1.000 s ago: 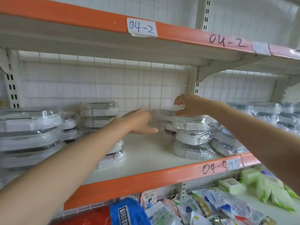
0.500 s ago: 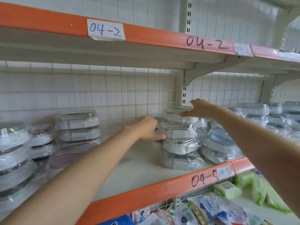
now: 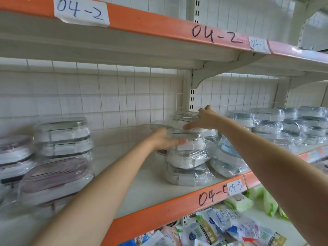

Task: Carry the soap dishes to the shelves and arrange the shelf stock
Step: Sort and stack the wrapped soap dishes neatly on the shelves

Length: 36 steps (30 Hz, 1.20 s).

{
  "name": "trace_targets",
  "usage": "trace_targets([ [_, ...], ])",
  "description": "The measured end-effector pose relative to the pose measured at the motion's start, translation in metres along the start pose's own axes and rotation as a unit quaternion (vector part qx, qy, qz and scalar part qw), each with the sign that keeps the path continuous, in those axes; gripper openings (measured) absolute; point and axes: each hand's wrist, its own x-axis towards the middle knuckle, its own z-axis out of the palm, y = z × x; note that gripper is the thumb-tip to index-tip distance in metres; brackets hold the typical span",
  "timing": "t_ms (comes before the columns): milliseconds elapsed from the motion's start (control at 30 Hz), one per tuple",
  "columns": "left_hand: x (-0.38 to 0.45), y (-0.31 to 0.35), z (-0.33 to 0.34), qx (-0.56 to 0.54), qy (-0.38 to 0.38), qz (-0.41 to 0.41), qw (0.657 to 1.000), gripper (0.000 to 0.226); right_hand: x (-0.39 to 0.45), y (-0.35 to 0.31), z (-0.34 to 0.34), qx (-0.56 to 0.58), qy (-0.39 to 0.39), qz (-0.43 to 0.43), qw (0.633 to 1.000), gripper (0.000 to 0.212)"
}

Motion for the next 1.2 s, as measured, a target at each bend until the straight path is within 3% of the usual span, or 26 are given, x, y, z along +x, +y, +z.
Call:
trace_targets([
  [67,0.002,0.001,0.0,-0.01,0.003,-0.011,1.0,0.091,-0.001,0.005,0.0,0.018,0.016,-0.001,1.0,0.1],
  [167,0.001,0.001,-0.003,0.002,0.011,-0.018,1.0,0.092,-0.003,0.01,0.0,0.03,0.03,-0.013,0.999,0.096],
  [300,-0.014,0.003,-0.02,-0.003,0.064,-0.017,0.998,0.04,-0.004,0.005,-0.001,0.037,0.036,-0.03,0.998,0.094],
  [333,-0.019,0.0,-0.027,0.008,0.079,-0.018,0.997,0.037,-0.005,0.001,-0.002,0.042,0.038,-0.036,0.998,0.093],
  [500,-0.059,-0.025,-0.074,0.055,0.139,-0.079,0.986,0.063,-0.006,-0.03,-0.001,0.064,0.047,-0.077,0.994,0.09],
  [600,-0.079,-0.046,-0.1,0.09,0.158,-0.13,0.975,0.065,-0.006,-0.054,0.002,0.064,0.041,-0.113,0.991,0.088],
  [700,-0.095,-0.054,-0.109,0.16,0.128,-0.175,0.963,0.064,-0.008,-0.076,0.008,0.056,0.029,-0.142,0.988,0.089],
  [833,-0.102,-0.056,-0.091,0.289,0.072,-0.156,0.942,0.064,-0.013,-0.098,0.021,0.033,0.004,-0.172,0.985,0.088],
  [1000,-0.094,-0.064,-0.071,0.315,0.008,-0.155,0.936,0.054,-0.018,-0.11,0.036,0.022,-0.027,-0.178,0.983,0.086],
  [1067,-0.089,-0.072,-0.069,0.339,-0.016,-0.167,0.926,0.063,-0.019,-0.112,0.041,0.005,-0.035,-0.181,0.983,0.088],
  [1200,-0.081,-0.083,-0.066,0.379,-0.014,-0.162,0.911,0.062,-0.018,-0.115,0.053,-0.03,-0.06,-0.189,0.98,0.093],
])
